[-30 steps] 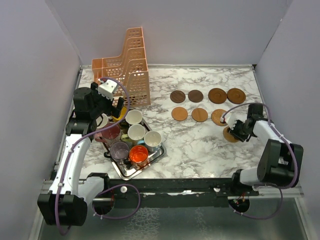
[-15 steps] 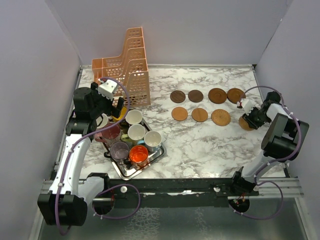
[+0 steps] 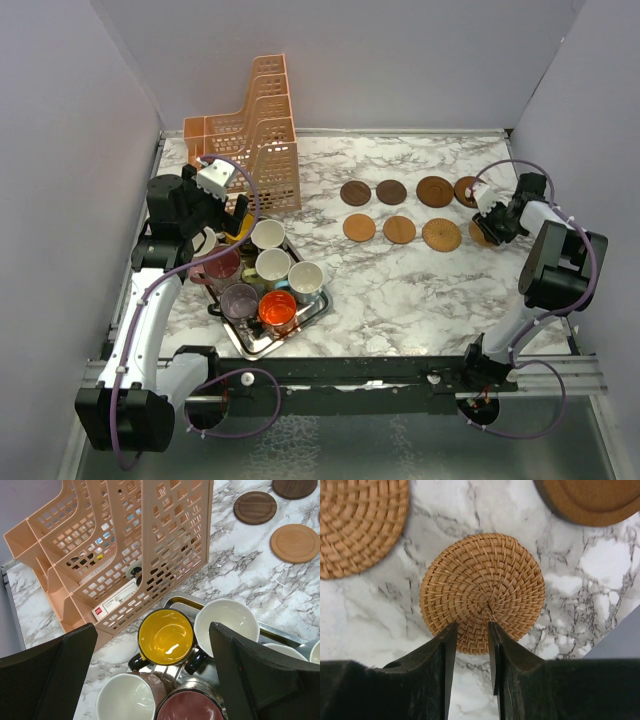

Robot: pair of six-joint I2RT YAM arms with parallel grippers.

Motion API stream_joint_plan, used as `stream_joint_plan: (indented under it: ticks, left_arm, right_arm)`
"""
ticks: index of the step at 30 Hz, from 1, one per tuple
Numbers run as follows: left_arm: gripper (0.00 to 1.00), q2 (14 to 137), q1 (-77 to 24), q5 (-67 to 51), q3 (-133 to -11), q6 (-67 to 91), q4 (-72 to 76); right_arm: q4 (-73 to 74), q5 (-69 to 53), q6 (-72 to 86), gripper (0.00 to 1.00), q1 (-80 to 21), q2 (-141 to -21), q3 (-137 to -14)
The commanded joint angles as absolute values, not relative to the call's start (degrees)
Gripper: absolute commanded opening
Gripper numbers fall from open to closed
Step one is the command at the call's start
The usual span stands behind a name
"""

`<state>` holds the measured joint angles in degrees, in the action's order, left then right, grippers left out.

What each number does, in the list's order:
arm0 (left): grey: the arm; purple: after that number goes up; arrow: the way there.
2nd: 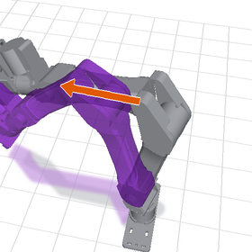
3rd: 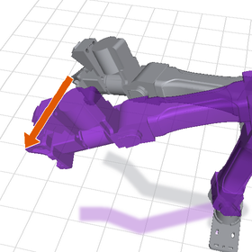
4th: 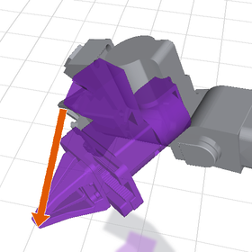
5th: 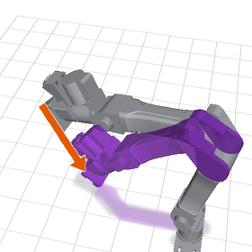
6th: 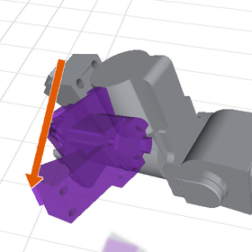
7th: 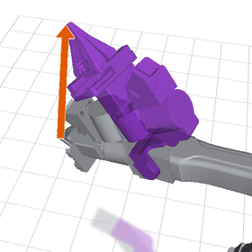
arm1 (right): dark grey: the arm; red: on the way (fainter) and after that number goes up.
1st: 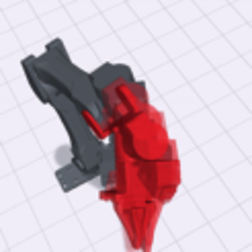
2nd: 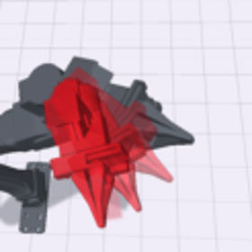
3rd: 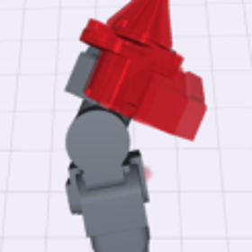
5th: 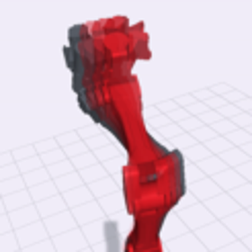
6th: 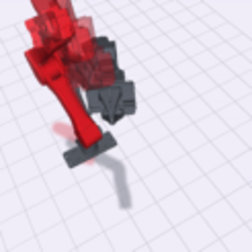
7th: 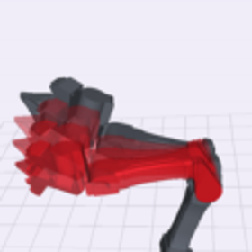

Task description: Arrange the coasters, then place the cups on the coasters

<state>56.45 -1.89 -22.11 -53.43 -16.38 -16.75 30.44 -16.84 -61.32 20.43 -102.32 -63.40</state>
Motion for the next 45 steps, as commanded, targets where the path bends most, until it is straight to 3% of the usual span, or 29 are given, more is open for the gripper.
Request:
stream_joint_plan:
  ticks: [1, 45]
  left_arm:
    - [0.99, 55.0, -1.77, -23.92, -52.8, -15.93, -15.86]
    - [0.99, 54.39, -1.76, -24.63, -52.92, -15.9, -16.2]
  right_arm:
    - [27.96, -16.76, -55.47, 0.33, 18.4, -107.51, -61.26]
    - [32.0, -13.96, -57.68, 0.33, 16.96, -100.99, -57.26]
